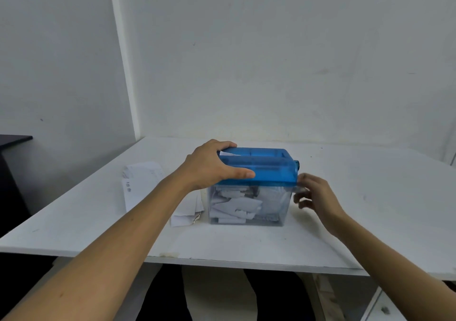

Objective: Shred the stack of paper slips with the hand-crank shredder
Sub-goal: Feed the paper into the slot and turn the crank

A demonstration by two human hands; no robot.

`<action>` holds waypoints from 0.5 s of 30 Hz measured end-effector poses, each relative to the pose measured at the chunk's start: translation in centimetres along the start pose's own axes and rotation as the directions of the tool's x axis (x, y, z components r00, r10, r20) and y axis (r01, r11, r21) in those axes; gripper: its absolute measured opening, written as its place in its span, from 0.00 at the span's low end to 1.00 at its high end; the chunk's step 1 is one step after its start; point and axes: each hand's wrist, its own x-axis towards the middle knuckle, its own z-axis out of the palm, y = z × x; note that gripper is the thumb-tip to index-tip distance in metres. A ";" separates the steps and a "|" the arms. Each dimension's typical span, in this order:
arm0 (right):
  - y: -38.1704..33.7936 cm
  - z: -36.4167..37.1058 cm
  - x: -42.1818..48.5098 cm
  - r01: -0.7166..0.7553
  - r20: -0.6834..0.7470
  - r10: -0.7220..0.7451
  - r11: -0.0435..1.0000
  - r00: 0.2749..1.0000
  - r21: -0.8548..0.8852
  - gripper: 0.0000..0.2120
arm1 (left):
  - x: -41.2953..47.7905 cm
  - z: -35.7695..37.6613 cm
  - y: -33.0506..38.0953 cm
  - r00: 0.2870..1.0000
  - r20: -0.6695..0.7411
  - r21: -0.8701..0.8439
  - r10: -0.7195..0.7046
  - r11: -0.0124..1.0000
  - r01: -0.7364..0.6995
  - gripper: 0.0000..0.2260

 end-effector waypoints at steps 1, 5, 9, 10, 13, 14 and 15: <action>0.1 -0.4 -0.8 0.007 0.046 -0.005 0.999 0.999 -0.038 0.07 | 0.1 0.0 -0.1 1.000 0.003 0.001 -0.003 1.000 0.003 0.47; -0.6 -2.0 -2.9 0.106 0.175 -0.044 0.925 0.984 -0.365 0.06 | 0.2 0.0 -0.2 1.000 0.005 -0.009 -0.018 1.000 0.018 0.49; -4.1 -3.7 -3.9 0.230 0.263 -0.109 0.843 0.958 -0.486 0.11 | 0.2 -0.1 0.0 1.000 0.011 -0.031 -0.023 0.999 0.024 0.51; -5.0 -4.1 -4.0 0.264 0.277 -0.146 0.848 0.950 -0.460 0.14 | 0.1 -0.1 0.0 1.000 0.017 -0.032 -0.021 0.999 0.021 0.51; -7.6 -4.5 -3.6 0.351 0.240 -0.276 0.860 0.931 -0.371 0.20 | 0.0 -0.3 0.2 1.000 0.024 -0.034 -0.002 0.999 0.003 0.50; -8.2 -4.3 -3.0 0.366 0.205 -0.311 0.865 0.928 -0.344 0.22 | 0.0 -0.3 0.3 1.000 0.023 -0.037 0.005 0.999 -0.004 0.49; -8.7 -4.0 -2.4 0.373 0.161 -0.339 0.874 0.927 -0.312 0.22 | -0.1 -0.3 0.3 1.000 0.023 -0.043 0.010 0.999 -0.009 0.48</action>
